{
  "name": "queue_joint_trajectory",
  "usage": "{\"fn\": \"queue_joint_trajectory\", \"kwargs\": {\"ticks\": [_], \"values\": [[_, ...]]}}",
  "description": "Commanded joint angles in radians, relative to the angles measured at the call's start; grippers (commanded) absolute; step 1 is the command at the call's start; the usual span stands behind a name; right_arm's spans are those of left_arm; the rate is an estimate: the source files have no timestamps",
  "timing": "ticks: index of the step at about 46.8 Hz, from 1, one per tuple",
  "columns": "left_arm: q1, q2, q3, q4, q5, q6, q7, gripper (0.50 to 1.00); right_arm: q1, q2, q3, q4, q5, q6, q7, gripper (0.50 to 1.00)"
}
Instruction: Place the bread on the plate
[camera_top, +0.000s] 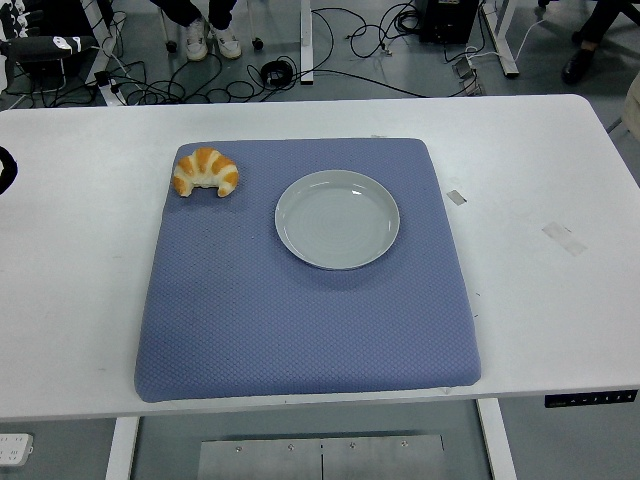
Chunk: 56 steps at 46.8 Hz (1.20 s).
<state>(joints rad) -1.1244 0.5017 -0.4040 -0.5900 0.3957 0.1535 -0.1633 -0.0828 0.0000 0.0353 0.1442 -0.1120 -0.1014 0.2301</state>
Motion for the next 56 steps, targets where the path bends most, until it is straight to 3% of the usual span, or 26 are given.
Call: {"fn": "queue_joint_trajectory", "kwargs": {"ticks": [1, 26, 38, 48, 56], "values": [[0.0, 0.0, 0.002, -0.001, 0.002, 0.0, 0.001, 0.983, 0.0, 0.0, 0.0, 0.0, 0.0, 0.0, 0.0, 1.0], [-0.008, -0.003, 0.007, -0.004, 0.02, -0.006, 0.005, 0.983, 0.0, 0.0, 0.0, 0.0, 0.0, 0.0, 0.0, 1.0], [-0.022, -0.003, 0.069, -0.013, 0.043, 0.001, 0.013, 0.981, 0.0, 0.0, 0.0, 0.0, 0.0, 0.0, 0.0, 1.0], [-0.072, -0.009, 0.215, -0.019, 0.061, 0.046, 0.014, 0.978, 0.0, 0.0, 0.0, 0.0, 0.0, 0.0, 0.0, 1.0], [-0.087, -0.038, 0.229, -0.019, 0.078, 0.058, 0.021, 0.978, 0.0, 0.0, 0.0, 0.0, 0.0, 0.0, 0.0, 1.0]]}}
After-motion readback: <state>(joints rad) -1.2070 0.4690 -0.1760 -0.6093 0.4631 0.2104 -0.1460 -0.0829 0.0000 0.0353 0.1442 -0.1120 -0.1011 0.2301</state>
